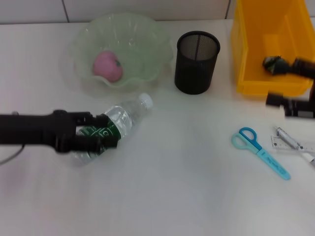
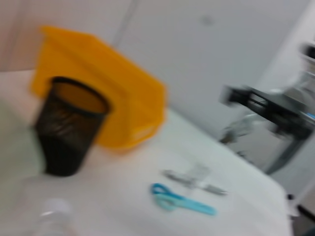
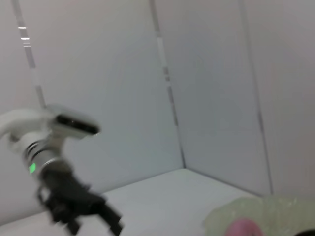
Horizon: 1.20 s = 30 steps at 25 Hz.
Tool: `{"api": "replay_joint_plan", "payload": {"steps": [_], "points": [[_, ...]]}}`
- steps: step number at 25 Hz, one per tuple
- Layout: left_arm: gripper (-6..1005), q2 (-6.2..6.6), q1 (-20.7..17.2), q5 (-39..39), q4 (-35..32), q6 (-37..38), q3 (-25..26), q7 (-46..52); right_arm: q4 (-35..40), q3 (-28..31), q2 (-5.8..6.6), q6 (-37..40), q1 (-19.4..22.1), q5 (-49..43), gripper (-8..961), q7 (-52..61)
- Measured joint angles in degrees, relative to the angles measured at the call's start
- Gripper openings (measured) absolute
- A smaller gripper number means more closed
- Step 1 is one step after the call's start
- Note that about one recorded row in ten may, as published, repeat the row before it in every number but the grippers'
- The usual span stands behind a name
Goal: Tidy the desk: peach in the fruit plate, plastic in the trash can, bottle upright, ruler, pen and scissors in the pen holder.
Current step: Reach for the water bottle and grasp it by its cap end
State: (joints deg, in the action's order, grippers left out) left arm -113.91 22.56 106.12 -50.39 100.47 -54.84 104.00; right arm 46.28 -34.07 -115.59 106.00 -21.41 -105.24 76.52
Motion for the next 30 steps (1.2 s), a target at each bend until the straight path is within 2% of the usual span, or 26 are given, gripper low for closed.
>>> {"api": "replay_joint_plan", "payload": {"steps": [2,3,8,13,17,21,22,30], "points": [[807,-0.9,1.69,4.76,-6.96,-2.61,0.41,9.94,-4.68,0.01,0.38,0.41,1.69,-1.23,842,-4.74],[807,-0.9,1.69,4.76,-6.96,-2.61,0.41,9.94,-4.68,0.01,0.38,0.41,1.69,-1.23,842,-4.74],[807,-4.46,6.05,17.81,-20.22,-5.06,-1.41,23.14,-10.44,0.77,0.87,-0.62,3.12,-2.52,841,-9.13],[807,-4.52,8.88,26.27,-22.28,-13.61,-13.77,33.25,-11.96,0.99,0.92,-1.77,3.47,-2.6,840,-10.19],[807,-4.89,9.95,31.2,-21.84,-19.36,-20.85,37.95,-12.56,0.79,0.91,-2.25,3.18,-2.64,840,-10.37],[805,-4.92,10.0,32.18,-21.82,-21.79,-23.98,39.87,-12.8,0.86,0.92,-2.51,2.92,-2.67,836,-10.41],[805,-5.03,10.13,33.85,-21.6,-23.69,-26.56,41.31,-12.85,0.7,0.92,-2.63,2.75,-2.69,835,-10.42],[801,-5.22,11.36,35.17,-18.95,-28.87,-32.89,43.96,-13.24,0.64,0.76,-3.54,2.61,-2.69,828,-10.61]]}}
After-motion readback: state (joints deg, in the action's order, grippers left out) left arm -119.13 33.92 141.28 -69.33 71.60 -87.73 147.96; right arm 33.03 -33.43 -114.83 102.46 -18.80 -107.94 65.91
